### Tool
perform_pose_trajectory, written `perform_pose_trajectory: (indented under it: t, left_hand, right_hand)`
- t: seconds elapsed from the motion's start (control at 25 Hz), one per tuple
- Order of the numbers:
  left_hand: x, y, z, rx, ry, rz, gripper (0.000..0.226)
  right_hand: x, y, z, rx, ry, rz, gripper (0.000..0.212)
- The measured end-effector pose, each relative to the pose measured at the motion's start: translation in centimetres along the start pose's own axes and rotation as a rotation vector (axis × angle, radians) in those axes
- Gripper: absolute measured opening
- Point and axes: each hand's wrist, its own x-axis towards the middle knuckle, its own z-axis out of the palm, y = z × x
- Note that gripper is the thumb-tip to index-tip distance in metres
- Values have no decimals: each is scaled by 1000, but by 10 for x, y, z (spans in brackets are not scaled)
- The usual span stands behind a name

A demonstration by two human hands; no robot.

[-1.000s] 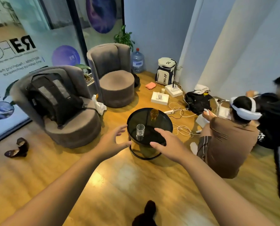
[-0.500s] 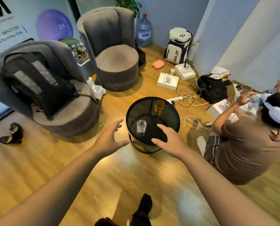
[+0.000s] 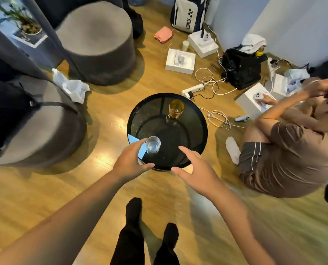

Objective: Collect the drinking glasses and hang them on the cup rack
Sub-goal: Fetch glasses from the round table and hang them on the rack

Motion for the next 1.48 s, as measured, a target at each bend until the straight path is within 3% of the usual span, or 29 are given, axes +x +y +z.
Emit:
perform_pose_trajectory:
  t: [0.16,0.56,0.92,1.04,1.2,1.48]
  left_hand:
    - [76,-47,36,21,-25,-14,102]
    - [169,-102,115,67,-42,37,121]
    - [190,-115,152,-18,-40,-50,106]
    - [189,-116,149,-67,-14,-63,86]
    - [174,-113,126,-65,13,-51,81]
    - [89,-46,-2,-28,58,8,80]
  right_hand:
    - [63,25,43,36,40,51,74]
    - [128,78,110,158,102,167,74]
    - [129,86,131,208,137,193,74]
    - [124,91,133,218,137,205,75]
    - [115,89,133,239,130,204,75]
    - [95,14,84,273,59,129,77]
